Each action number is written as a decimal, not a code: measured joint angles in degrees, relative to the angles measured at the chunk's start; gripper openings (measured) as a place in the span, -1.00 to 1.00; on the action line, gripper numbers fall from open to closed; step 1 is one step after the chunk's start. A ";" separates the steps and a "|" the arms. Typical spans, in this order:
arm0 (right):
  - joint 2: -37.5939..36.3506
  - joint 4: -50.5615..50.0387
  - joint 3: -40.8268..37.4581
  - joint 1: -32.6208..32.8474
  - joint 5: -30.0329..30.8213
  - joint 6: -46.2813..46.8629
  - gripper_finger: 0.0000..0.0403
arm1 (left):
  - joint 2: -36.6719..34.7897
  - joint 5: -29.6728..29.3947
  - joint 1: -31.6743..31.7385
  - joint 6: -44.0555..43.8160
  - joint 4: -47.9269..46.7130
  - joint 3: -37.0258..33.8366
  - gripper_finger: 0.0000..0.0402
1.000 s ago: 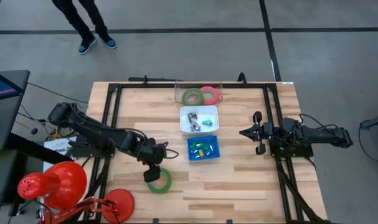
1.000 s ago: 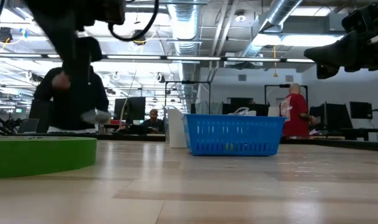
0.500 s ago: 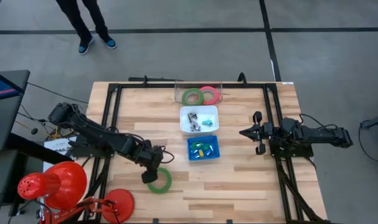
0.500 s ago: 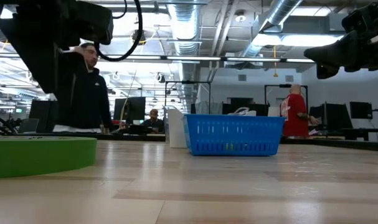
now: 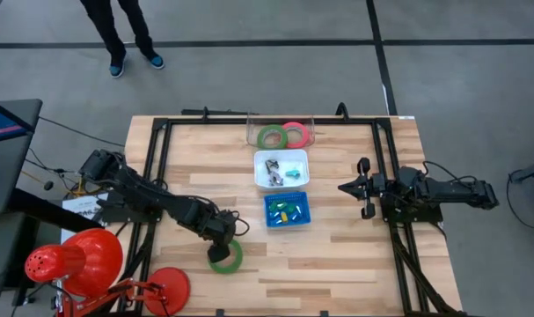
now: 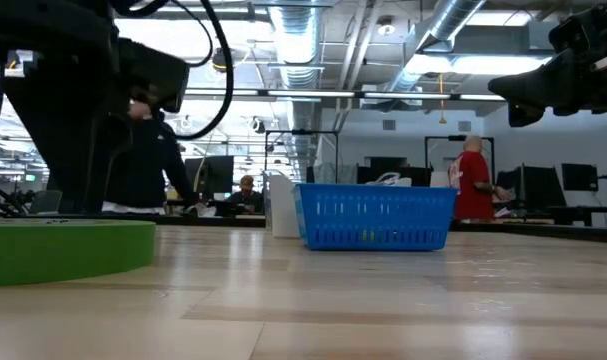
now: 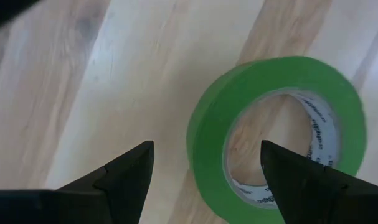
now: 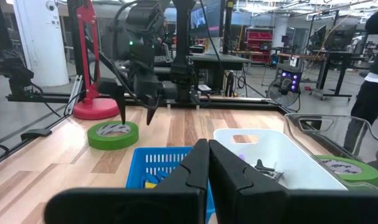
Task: Pick and place Stapler, Stapler remover, tape
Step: Put the green tape into the transparent bin
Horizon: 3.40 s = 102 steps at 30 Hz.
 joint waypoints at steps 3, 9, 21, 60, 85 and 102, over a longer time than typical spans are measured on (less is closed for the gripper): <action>0.01 0.00 0.00 0.01 0.00 -0.01 -1.00 | 0.93 1.04 -0.02 -1.91 0.02 0.00 0.41; 0.01 0.00 0.00 0.01 0.00 -0.01 -1.00 | 1.28 2.33 -0.01 -4.05 0.13 0.00 0.41; 0.01 0.00 0.00 0.00 0.00 0.01 -1.00 | 1.28 2.04 0.00 -6.79 -0.36 0.00 0.63; 0.01 0.00 0.00 -0.01 -0.02 -0.01 -1.00 | 6.08 2.85 -1.96 -12.58 0.01 0.20 0.01; 0.01 0.00 0.00 0.00 -0.01 0.00 -1.00 | 3.22 3.85 -1.52 -12.54 -0.37 0.15 -0.54; -0.01 0.00 0.00 0.01 0.00 0.01 -1.00 | -12.69 1.41 6.13 -12.47 0.45 0.15 -0.54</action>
